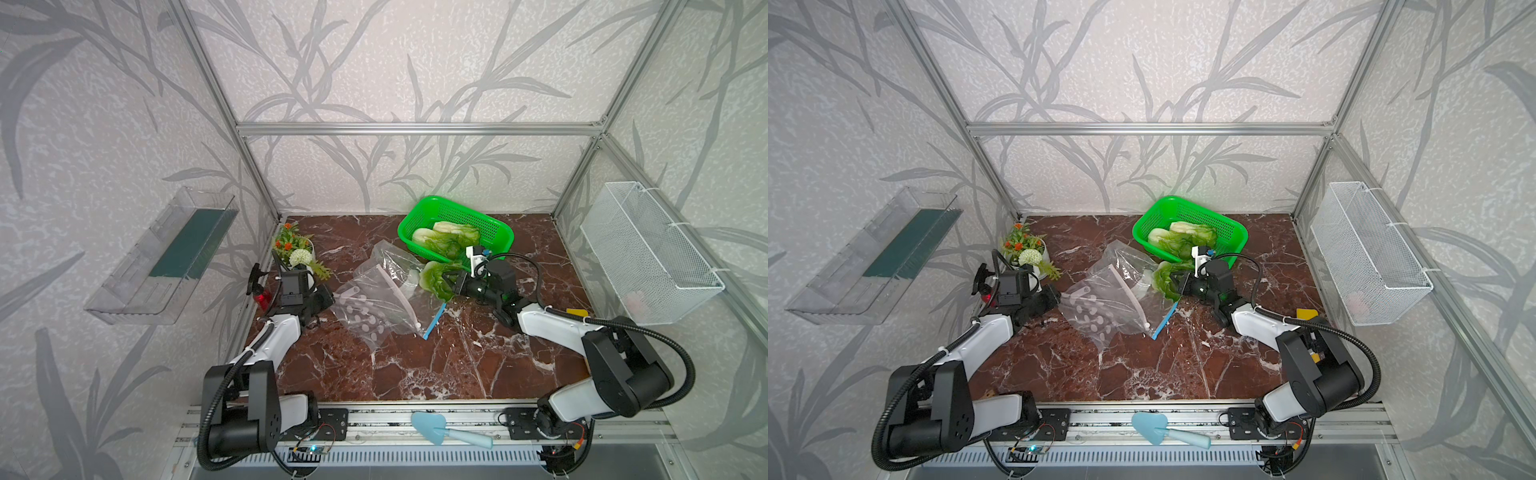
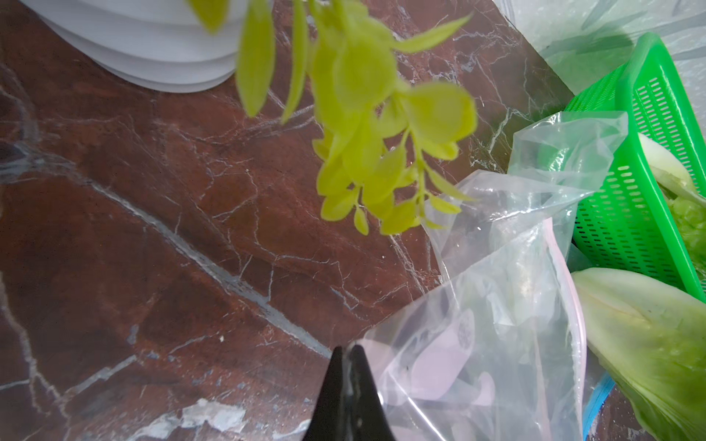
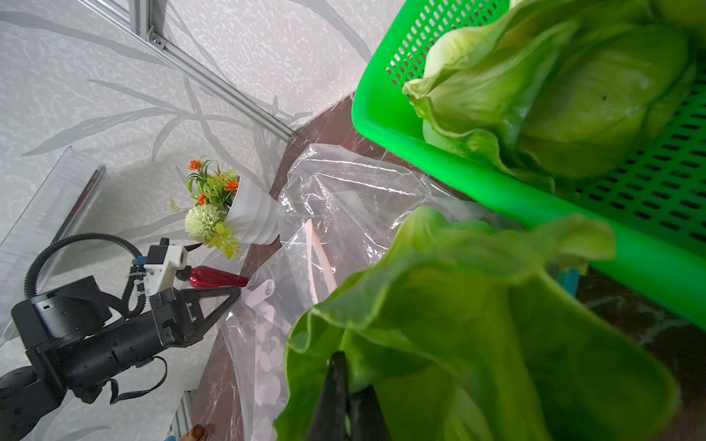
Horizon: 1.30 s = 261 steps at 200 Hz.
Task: Open the zip-top bag and take out the chinese cabbages
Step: Pick up the Chinese cabbage from the zipper food storage bag, then place the Chinese cabbage in the basket.
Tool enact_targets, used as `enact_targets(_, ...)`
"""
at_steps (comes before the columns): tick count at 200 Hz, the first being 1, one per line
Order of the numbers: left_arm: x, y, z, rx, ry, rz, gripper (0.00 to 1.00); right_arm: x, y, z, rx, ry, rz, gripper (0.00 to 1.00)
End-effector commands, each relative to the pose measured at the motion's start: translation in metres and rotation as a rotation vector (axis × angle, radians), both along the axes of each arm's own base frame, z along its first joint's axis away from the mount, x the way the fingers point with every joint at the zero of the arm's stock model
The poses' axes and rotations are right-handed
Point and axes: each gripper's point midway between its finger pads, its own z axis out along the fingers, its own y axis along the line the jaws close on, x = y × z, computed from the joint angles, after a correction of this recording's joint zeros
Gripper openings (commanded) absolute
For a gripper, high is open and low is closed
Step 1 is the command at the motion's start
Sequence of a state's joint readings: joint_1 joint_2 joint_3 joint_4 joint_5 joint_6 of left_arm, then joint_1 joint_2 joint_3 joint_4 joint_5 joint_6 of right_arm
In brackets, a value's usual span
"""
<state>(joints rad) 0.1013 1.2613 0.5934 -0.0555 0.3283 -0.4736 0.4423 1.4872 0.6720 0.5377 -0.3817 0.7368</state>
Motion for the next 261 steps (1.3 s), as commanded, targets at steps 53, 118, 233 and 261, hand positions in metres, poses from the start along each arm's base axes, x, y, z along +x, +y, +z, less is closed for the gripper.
enact_targets(53, 0.007, -0.001, 0.006, 0.004, -0.022, -0.021, 0.0, -0.01, 0.021, 0.061, -0.027, -0.093, 0.105, 0.0)
enact_targets(118, 0.009, 0.002, -0.004, 0.019, 0.02, -0.018, 0.0, -0.002, 0.015, 0.137, -0.084, -0.21, 0.092, 0.0)
enact_targets(233, 0.014, -0.004, -0.004, 0.034, 0.025, -0.047, 0.0, 0.157, 0.008, 0.163, -0.067, -0.261, 0.137, 0.0)
enact_targets(261, 0.016, -0.007, -0.004, 0.048, 0.032, -0.063, 0.0, 0.187, 0.023, 0.145, -0.022, -0.24, 0.206, 0.0)
